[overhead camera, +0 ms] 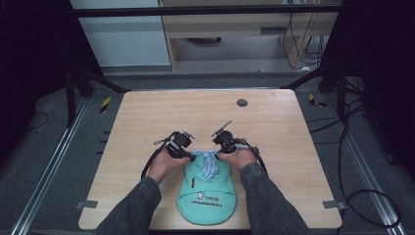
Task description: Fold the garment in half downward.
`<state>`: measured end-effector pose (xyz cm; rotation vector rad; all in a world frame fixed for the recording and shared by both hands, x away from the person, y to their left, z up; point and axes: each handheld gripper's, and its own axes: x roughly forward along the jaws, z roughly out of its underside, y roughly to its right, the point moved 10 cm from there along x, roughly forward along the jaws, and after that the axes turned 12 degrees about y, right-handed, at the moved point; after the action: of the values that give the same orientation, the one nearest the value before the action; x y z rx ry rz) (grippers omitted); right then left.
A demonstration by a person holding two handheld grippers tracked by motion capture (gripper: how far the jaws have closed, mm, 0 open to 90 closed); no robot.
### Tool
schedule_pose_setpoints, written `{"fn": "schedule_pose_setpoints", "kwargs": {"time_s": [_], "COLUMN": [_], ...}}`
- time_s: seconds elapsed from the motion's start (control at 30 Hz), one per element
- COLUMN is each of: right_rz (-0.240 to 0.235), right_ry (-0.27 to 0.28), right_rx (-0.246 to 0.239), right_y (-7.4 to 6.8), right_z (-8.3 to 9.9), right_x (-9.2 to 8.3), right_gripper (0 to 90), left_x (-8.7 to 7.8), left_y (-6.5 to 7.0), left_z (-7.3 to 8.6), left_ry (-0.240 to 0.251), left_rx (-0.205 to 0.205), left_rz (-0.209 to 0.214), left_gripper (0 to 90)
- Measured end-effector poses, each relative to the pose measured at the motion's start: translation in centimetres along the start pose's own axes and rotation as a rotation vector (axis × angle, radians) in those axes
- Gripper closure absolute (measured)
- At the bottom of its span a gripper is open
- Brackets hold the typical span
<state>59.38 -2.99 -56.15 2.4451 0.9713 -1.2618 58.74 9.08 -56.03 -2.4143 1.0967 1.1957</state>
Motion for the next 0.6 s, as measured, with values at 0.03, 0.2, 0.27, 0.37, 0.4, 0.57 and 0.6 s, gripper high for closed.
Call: {"fn": "schedule_pose_setpoints", "kwargs": {"time_s": [0.03, 0.2, 0.27, 0.37, 0.4, 0.57, 0.6], "right_rz": [0.0, 0.001, 0.001, 0.001, 0.002, 0.0, 0.0], "right_ry": [0.001, 0.002, 0.005, 0.007, 0.006, 0.009, 0.01], "right_rx": [-0.002, -0.008, -0.008, -0.006, -0.008, -0.009, -0.01], "right_y": [0.0, -0.03, -0.04, -0.06, -0.05, -0.06, -0.05], "right_z": [0.0, -0.04, -0.04, -0.04, -0.03, -0.05, -0.06], "right_x": [0.0, -0.04, -0.03, -0.03, -0.04, -0.06, -0.06], "right_gripper": [79.7, 80.2, 80.3, 80.4, 80.3, 80.6, 80.7], "left_x": [0.0, -0.03, -0.02, -0.02, -0.03, -0.06, -0.09], "left_y": [0.02, -0.01, 0.0, 0.01, 0.0, -0.02, -0.05], "left_z": [0.0, 0.01, 0.0, 0.01, 0.0, -0.02, -0.04], "left_ry": [0.001, 0.003, 0.007, 0.007, 0.007, 0.009, 0.01], "left_rx": [0.001, 0.004, 0.002, 0.002, 0.003, 0.006, 0.007], "left_rz": [0.001, 0.004, 0.007, 0.007, 0.007, 0.008, 0.007], "left_gripper": [81.7, 83.7, 83.9, 84.2, 84.2, 85.4, 86.0]}}
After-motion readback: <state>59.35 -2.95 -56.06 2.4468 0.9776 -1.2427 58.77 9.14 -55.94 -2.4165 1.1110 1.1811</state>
